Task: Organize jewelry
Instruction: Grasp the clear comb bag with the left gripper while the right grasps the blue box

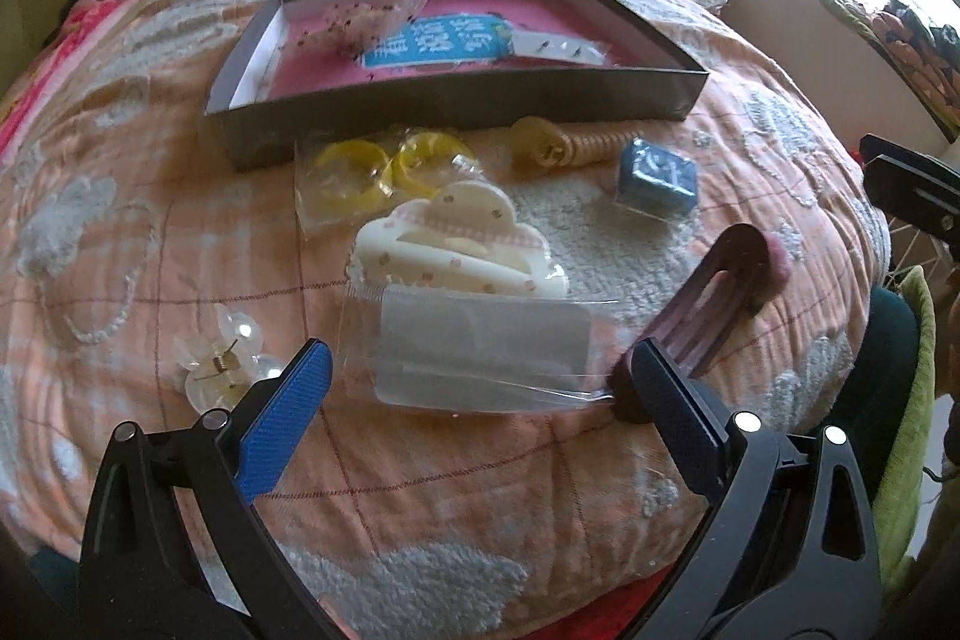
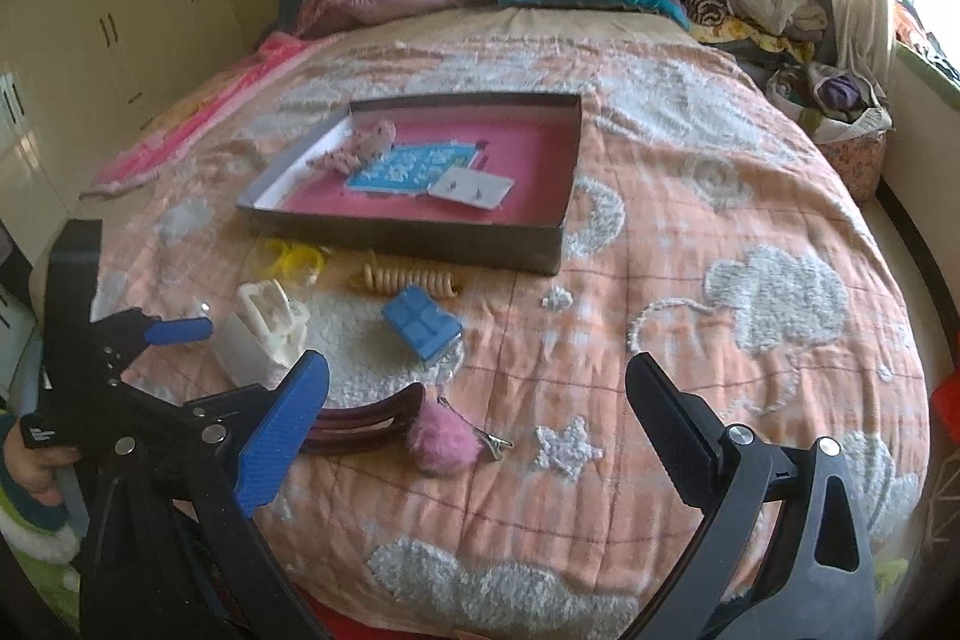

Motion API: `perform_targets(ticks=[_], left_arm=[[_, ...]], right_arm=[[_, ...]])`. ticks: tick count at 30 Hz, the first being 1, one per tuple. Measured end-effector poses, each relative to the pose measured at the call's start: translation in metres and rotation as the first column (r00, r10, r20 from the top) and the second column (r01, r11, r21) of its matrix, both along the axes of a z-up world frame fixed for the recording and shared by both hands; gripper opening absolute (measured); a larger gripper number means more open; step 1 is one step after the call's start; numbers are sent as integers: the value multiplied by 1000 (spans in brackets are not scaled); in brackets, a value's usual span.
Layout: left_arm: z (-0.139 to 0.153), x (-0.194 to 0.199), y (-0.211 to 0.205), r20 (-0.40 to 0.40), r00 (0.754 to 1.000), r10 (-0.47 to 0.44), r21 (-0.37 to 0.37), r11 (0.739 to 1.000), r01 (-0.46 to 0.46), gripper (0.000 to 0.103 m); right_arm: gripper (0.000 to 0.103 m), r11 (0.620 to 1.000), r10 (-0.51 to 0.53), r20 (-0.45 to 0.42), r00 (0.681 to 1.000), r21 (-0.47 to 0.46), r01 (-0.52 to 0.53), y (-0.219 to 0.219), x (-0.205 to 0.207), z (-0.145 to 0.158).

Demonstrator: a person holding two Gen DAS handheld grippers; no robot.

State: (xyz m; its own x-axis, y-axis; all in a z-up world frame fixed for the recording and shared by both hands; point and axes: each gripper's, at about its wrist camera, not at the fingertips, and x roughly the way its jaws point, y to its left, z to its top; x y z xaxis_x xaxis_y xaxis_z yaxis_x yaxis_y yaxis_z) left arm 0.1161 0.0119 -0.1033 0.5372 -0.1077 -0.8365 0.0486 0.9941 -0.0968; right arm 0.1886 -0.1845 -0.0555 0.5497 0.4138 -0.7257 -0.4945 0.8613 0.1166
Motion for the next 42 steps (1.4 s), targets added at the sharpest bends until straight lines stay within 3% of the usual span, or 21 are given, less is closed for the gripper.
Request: perform_targets(ticks=[7,9,14,15,21,23,34,42], left_arm=[[-10,4,4,-16,1000,-4,-20,1000,3,93],[-12,6,3,-14,1000,-13,-18,1000,13,85],[-12,7,6,-7,1000,-14,-32,999,14,82],[-12,7,6,-5,1000,-15,-31,999,15,76],[-10,9,9,5,1000,-16,-46,999,16,75],[-7,8,10,12,1000,-16,-63,998,17,75],[13,5,3,53,998,-32,-101,994,37,75],[36,11,-12,101,993,-61,-80,994,69,75]], right_arm=[[98,993,57,-38,998,-97,-61,31,23,-36],[98,992,76,-64,995,-99,-82,38,30,-44],[97,989,92,-93,991,-105,-102,53,49,-57],[95,989,94,-97,991,-108,-104,57,52,-59],[55,983,129,-121,984,-118,-143,77,64,-72],[34,981,145,-98,985,-115,-156,82,61,-70],[32,999,34,-81,996,8,-34,32,55,-45],[32,996,-62,-33,998,61,64,-17,43,-17]])
